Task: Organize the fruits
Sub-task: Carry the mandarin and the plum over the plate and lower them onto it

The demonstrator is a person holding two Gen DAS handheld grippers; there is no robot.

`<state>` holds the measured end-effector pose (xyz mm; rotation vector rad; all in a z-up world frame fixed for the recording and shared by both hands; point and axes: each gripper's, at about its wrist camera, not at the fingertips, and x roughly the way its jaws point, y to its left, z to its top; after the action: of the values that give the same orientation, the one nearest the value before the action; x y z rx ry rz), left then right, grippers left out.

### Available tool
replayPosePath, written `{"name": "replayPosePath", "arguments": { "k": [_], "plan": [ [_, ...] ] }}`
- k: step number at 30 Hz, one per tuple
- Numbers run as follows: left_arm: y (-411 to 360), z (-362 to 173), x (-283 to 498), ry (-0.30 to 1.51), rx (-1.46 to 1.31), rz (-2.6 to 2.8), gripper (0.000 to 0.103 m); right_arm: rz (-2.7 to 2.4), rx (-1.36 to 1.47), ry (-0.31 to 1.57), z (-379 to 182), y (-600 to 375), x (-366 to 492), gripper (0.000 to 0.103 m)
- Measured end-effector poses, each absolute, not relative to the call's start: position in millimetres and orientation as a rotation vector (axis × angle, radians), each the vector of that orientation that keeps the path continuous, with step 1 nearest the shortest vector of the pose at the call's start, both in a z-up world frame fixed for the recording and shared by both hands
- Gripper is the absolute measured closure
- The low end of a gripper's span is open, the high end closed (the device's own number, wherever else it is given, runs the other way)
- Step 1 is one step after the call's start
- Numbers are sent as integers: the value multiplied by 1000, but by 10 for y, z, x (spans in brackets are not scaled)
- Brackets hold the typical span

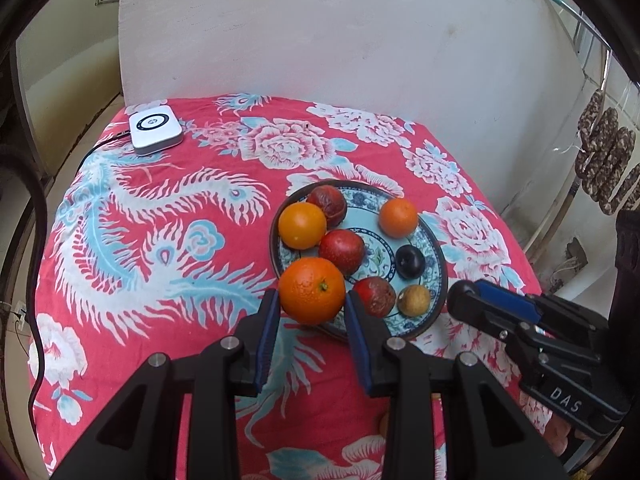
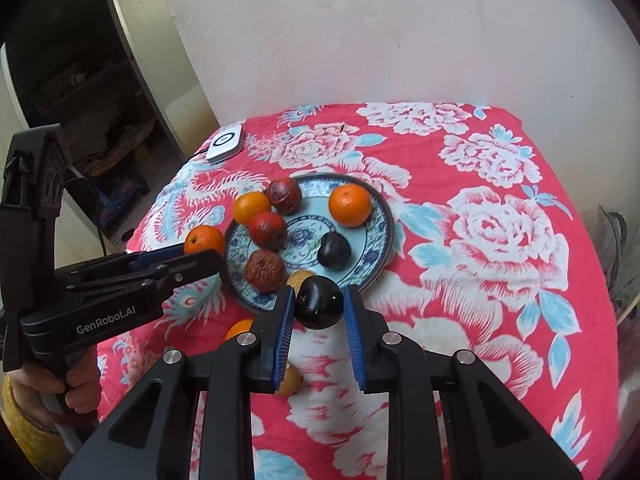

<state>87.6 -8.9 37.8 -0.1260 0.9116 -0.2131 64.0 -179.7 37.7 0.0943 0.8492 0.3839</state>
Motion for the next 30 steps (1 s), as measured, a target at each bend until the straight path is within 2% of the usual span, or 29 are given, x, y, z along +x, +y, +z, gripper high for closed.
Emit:
{"name": "replayPosePath", "arguments": {
  "k": [30],
  "plan": [
    [-246, 266, 1176, 892, -142, -253, 68, 356, 64, 819, 300, -1784, 1151, 77]
  ]
}}
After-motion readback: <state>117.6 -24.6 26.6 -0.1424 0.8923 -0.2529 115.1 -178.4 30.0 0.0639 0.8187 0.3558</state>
